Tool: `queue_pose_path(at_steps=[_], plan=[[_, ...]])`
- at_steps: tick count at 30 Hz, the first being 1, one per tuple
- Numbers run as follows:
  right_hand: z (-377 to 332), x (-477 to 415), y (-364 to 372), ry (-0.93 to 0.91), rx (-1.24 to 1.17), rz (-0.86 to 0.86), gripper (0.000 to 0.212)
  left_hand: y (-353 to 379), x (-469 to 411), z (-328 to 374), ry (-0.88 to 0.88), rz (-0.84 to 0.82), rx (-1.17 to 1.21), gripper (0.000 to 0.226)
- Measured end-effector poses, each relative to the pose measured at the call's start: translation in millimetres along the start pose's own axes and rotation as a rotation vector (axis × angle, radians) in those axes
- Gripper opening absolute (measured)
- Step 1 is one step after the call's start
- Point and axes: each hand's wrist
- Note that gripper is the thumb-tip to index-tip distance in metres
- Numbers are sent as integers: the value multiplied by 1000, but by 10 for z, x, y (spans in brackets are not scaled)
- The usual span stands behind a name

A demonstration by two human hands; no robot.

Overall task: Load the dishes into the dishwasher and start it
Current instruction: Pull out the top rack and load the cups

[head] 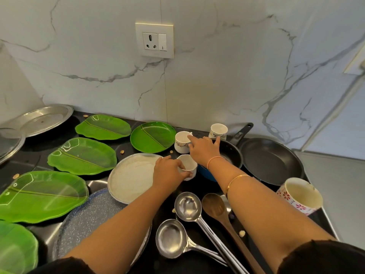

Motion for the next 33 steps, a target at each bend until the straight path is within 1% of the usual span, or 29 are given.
queue_pose_path(at_steps=[5,7,9,11,13,15,16,17,18,21,23,25,26,28,30,31,33], plan=[[-100,-310,8,46,107,-69,34,-88,-57,-73,-30,183,129,38],[-125,-399,43,58,100,-92,31,-114,-69,-105,-32,211,137,38],[-127,-439,78,45,103,-52,28,-138,-61,-116,-38,228,157,37],[-106,-410,78,-16,136,43,25,-158,-49,-115,-55,247,212,37],[-66,-327,45,-153,205,133,23,-178,-29,-83,-72,289,303,33],[-25,-221,0,-264,205,184,22,-199,-1,-28,-63,361,387,28],[-13,-169,-24,-276,153,205,22,-211,13,0,-55,407,434,26],[0,-93,-64,-259,49,236,22,-229,35,41,-51,451,491,25],[6,-11,-109,-221,-114,262,23,-255,57,91,-52,494,556,23],[55,264,-259,-120,-714,236,23,-324,92,259,-63,596,769,18],[146,453,-322,-70,-985,238,17,-397,141,445,-55,631,905,25],[275,635,-338,-37,-1164,244,10,-451,197,670,-45,633,1021,32],[334,711,-339,-20,-1251,237,8,-465,219,775,-39,610,1055,31],[501,913,-388,20,-1432,277,9,-469,273,1046,-12,539,1050,27],[720,1139,-495,71,-1544,392,9,-432,349,1337,46,486,1046,31],[828,1225,-539,93,-1562,457,9,-406,392,1461,83,465,1066,33],[1109,1495,-642,142,-1517,608,18,-319,532,1762,159,393,1119,35]])
Point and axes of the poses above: each hand's wrist, its own x-axis away from the middle knuckle, its own y-axis out of the palm, z = x × y, and after that the axes turned 12 degrees about y, right-handed
